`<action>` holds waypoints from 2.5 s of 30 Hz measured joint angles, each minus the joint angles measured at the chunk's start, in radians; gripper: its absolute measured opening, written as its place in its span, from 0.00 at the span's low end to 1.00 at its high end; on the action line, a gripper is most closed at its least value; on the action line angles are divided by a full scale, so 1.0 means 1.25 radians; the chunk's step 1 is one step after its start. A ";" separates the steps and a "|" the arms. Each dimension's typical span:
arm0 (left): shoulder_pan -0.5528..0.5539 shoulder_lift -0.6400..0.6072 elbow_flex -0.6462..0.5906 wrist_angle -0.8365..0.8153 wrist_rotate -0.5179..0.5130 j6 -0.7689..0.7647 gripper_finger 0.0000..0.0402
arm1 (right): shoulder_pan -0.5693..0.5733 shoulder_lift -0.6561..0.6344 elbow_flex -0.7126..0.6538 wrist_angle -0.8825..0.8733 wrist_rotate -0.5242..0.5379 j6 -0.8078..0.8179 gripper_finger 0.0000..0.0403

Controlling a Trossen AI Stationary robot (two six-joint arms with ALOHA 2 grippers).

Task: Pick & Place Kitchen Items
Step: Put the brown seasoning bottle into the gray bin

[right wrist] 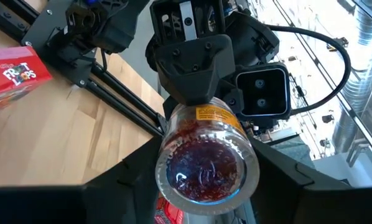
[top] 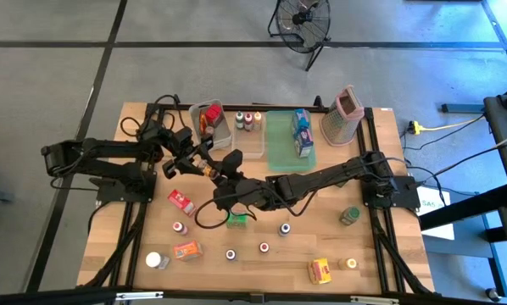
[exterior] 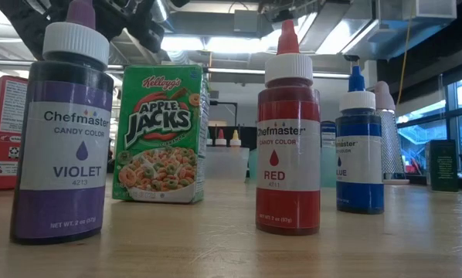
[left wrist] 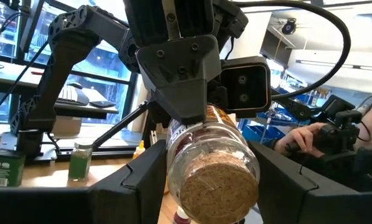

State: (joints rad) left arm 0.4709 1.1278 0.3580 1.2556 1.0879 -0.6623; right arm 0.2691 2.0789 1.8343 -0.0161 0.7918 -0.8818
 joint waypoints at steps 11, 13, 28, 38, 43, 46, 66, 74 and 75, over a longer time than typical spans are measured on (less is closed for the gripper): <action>-0.002 -0.002 0.000 0.039 0.020 -0.012 0.48 | 0.004 0.000 -0.002 0.012 0.187 -0.001 0.97; -0.001 -0.002 0.000 0.056 0.012 -0.029 0.48 | 0.010 0.000 -0.002 0.009 0.243 -0.023 0.96; 0.153 -0.022 0.134 -0.123 0.070 -0.064 0.48 | 0.071 -0.006 -0.002 -0.246 0.623 0.217 0.95; 0.251 -0.032 0.335 -0.704 0.001 0.240 0.48 | 0.101 -0.071 -0.001 -0.656 0.474 0.702 0.95; 0.247 -0.046 0.482 -1.262 -0.305 0.621 0.48 | 0.097 -0.096 -0.001 -0.875 0.338 0.953 0.95; 0.210 -0.045 0.548 -1.431 -0.521 0.738 0.48 | 0.089 -0.097 -0.001 -0.972 0.325 1.066 0.95; 0.127 0.322 0.807 -1.806 -0.915 1.032 0.48 | 0.068 -0.096 -0.130 -0.787 -0.005 0.939 0.95; 0.170 0.434 0.849 -1.836 -0.856 1.037 0.48 | 0.069 -0.096 -0.130 -0.790 -0.008 0.927 0.95; 0.173 0.444 0.851 -1.838 -0.852 1.038 0.48 | 0.069 -0.096 -0.130 -0.791 -0.008 0.926 0.95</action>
State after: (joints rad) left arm 0.6866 1.6828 1.4216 -1.0419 0.0233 0.6349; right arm 0.3550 1.9583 1.6718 -1.0046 0.7815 0.2756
